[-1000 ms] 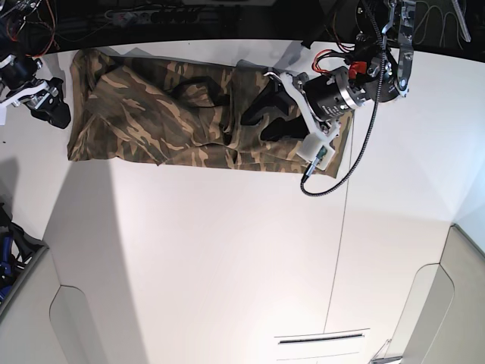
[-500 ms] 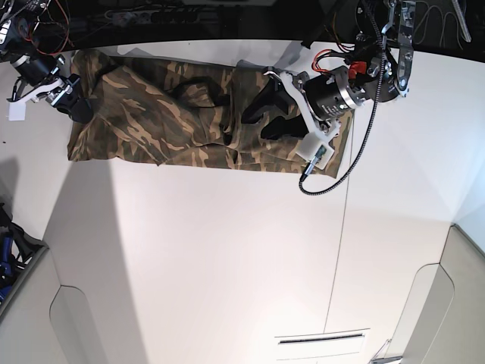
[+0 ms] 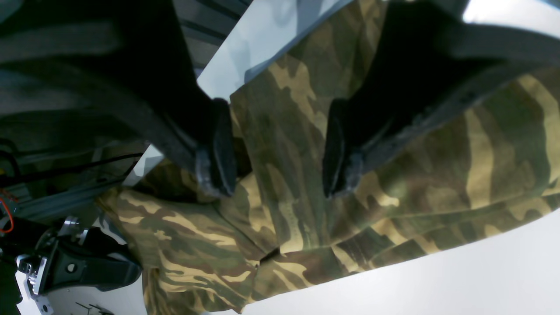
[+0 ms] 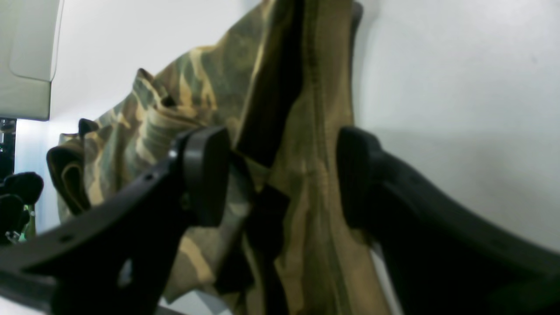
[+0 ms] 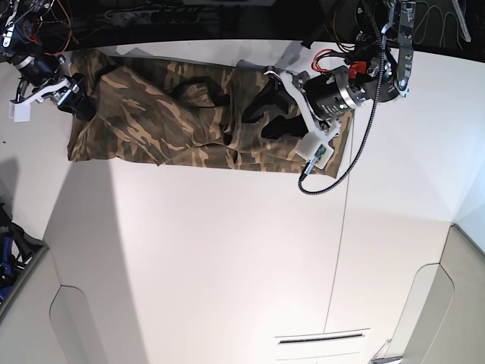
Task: Fold the T-shirt properly
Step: 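Grasp the other strip end with the right gripper while left holds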
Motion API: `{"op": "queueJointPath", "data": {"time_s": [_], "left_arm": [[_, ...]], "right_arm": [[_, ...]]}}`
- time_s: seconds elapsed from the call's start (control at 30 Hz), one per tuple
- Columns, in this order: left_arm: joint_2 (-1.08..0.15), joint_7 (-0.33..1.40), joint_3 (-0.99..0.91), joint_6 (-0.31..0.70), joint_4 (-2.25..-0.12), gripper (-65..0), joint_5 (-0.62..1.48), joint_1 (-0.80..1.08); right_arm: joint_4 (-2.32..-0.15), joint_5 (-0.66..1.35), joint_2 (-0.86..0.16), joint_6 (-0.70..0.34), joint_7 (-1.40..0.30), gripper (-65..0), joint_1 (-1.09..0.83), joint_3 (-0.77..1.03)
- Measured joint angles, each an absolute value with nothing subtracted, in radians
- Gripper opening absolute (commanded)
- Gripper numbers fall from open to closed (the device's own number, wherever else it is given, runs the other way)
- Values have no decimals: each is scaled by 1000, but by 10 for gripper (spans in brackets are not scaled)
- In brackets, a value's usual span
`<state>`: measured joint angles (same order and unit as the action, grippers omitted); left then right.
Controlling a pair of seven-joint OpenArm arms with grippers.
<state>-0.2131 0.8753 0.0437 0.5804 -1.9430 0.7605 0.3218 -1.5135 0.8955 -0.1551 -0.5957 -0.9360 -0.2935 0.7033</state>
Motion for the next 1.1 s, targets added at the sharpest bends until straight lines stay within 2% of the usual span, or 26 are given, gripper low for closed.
{"op": "queueJointPath", "data": {"time_s": [0.4, 0.63, 0.8, 1.1], "left_arm": [[-213, 875, 44, 580, -1943, -303, 699, 322], [-213, 875, 44, 580, -1943, -303, 699, 322], [-213, 875, 44, 580, -1943, -303, 699, 321], [-213, 875, 44, 580, -1943, -303, 699, 322]], "right_arm": [[-1576, 881, -157, -595, -940, -268, -294, 703], [-1576, 840, -213, -595, -936, -268, -294, 703], [-1576, 840, -217, -595, -937, -268, -294, 699], [-1514, 852, -219, -599, -902, -268, -291, 540]]}}
